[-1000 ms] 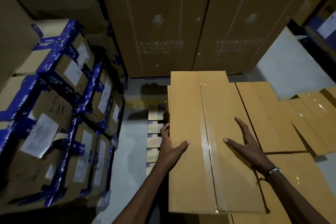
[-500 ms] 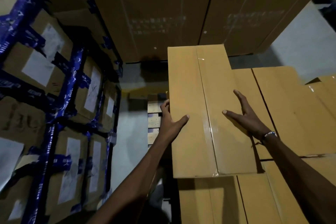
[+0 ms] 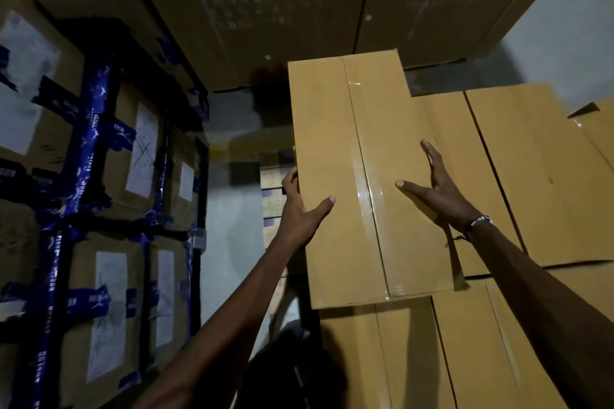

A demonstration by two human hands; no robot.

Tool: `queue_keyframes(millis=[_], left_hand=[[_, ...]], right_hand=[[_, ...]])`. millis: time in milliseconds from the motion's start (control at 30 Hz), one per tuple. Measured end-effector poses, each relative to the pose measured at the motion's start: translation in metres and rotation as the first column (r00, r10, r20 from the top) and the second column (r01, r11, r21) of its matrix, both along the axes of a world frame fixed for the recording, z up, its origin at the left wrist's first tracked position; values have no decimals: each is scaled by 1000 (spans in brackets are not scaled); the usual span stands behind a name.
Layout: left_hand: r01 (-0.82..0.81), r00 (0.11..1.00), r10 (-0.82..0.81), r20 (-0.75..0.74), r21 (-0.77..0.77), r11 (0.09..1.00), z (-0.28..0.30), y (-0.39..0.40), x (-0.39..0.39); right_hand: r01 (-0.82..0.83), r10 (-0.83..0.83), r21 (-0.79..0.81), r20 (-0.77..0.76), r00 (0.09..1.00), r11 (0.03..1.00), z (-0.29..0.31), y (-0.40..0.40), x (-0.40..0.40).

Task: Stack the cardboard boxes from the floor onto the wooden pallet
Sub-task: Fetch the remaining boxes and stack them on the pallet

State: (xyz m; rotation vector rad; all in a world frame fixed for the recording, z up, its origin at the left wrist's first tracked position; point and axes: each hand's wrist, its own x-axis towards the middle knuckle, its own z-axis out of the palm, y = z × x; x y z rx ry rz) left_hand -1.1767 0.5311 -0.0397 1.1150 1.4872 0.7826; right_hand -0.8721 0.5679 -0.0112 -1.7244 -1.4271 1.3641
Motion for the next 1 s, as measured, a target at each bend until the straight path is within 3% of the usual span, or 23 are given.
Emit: queue_keyframes(millis=[200, 433, 600, 700, 1000], left_hand=[[-33, 999, 31, -42, -44, 998, 16, -27, 5], [-26, 995, 15, -95, -117, 993, 21, -115, 14], [-59, 996, 49, -70, -158, 986, 17, -163, 18], [-98, 995, 95, -24, -194, 976, 16, -168, 18], [-84, 996, 84, -11, -168, 982, 24, -167, 17]], right_hand=[[51, -52, -90, -11, 999, 995, 1, -34, 7], [58, -59, -149, -3, 998, 987, 3, -122, 29], [48, -83, -246, -134, 987, 968, 0, -166, 39], [55, -108, -259, -192, 976, 964, -1, -177, 40], [62, -100, -218, -166, 981, 974, -8, -178, 45]])
